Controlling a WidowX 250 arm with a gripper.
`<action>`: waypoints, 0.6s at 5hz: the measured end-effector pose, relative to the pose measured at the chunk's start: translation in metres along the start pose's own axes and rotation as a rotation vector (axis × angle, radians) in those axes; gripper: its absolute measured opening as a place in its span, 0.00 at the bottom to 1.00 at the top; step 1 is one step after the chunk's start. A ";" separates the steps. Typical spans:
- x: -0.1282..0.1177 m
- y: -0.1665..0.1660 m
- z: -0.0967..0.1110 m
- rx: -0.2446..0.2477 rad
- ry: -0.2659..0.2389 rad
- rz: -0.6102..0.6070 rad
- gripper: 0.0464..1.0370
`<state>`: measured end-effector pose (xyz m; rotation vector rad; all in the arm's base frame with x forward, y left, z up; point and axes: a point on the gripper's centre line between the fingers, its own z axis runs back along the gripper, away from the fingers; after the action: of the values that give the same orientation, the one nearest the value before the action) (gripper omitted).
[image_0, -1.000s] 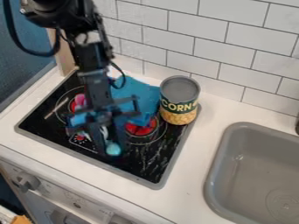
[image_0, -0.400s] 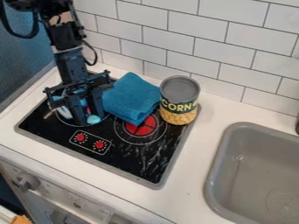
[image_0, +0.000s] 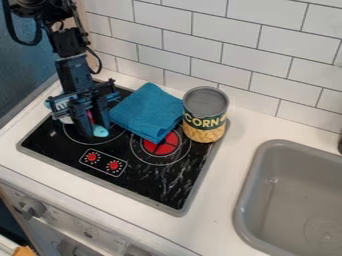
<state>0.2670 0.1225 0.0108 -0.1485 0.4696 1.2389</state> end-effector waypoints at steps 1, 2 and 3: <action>0.012 -0.008 0.010 -0.020 -0.011 0.021 0.28; 0.021 -0.016 0.021 -0.048 -0.027 0.025 0.28; 0.025 -0.019 0.027 -0.063 -0.052 0.011 0.28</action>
<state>0.2978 0.1474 0.0216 -0.1664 0.3873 1.2663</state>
